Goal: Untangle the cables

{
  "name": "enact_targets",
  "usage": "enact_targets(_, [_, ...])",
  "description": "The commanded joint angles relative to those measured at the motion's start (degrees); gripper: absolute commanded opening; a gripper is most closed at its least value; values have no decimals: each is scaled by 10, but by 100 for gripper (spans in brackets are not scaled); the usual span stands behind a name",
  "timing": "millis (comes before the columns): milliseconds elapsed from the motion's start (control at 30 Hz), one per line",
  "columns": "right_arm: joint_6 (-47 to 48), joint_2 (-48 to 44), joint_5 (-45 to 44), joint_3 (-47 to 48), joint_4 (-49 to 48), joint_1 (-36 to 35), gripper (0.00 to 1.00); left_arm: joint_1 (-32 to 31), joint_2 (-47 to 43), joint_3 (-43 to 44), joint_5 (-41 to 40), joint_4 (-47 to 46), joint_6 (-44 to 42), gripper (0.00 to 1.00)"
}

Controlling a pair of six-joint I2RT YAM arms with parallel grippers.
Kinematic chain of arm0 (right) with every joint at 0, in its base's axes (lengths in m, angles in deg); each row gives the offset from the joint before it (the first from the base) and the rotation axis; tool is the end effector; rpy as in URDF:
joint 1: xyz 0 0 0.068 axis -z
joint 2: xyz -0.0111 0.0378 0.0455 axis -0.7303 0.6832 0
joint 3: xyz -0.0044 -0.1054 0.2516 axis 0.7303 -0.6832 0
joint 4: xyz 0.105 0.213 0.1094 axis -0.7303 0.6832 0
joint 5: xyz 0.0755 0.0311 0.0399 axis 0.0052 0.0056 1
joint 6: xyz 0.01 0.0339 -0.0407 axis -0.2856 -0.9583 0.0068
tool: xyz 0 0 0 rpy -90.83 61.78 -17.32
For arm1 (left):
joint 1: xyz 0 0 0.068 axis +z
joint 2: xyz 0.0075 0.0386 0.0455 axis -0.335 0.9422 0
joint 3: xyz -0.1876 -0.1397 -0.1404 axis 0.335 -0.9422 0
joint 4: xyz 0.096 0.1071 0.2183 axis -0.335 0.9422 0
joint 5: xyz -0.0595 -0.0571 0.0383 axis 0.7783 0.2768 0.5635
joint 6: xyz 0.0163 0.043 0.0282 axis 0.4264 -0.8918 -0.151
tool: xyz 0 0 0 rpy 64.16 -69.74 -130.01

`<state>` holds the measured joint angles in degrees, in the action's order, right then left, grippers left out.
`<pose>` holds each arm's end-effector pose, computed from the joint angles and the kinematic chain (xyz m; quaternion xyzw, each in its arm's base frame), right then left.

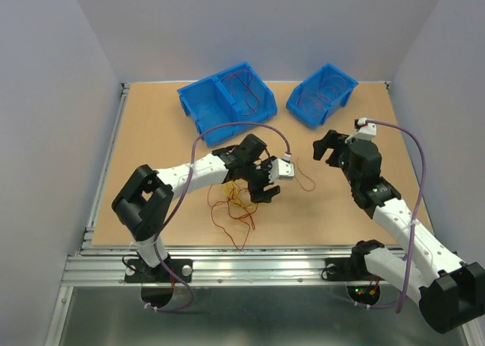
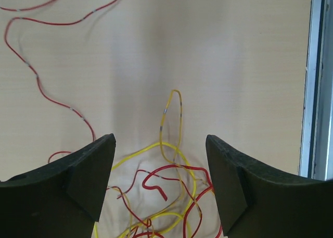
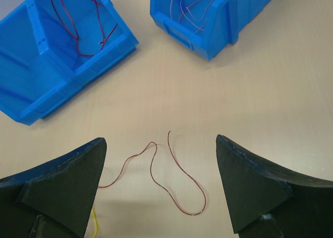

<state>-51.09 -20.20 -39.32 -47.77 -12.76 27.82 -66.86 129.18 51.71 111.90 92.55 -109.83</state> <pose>0.2058 0.0629 0.2852 0.0924 0.7872 0.1322 0.5953 0.2339 -0.2816 0.2250 0.6708 0.5935 -0.2924 0.3352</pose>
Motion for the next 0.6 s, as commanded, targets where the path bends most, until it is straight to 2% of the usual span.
enact_targets(0, [8, -18, 9, -16, -10, 3, 91, -5, 16, 29, -3, 10, -1, 71])
enact_targets(67, [7, -22, 11, -19, -10, 3, 91, -7, 23, 33, 4, 11, 2, 62])
enact_targets(100, [6, -23, 11, -20, -10, 3, 91, -10, 29, 39, 4, 11, 8, 42])
enact_targets(167, [4, -28, 9, -23, -10, 3, 91, -11, 32, 46, 4, 11, 20, 10])
enact_targets(200, [0, -29, 7, -24, -10, 3, 91, -13, 31, 53, 9, 10, 34, 0])
enact_targets(367, [9, -33, 34, -30, -25, 3, 88, -14, -45, 78, 35, 1, 85, 0])
enact_targets(467, [33, -32, 147, -49, -81, 3, 88, -16, -120, 123, 65, 22, 130, 0])
enact_targets(533, [43, -36, 227, -75, -126, 3, 88, -17, -157, 209, 54, 51, 151, 0])
enact_targets(567, [42, -42, 252, -85, -178, 3, 88, -17, -162, 293, 17, 89, 170, 0])
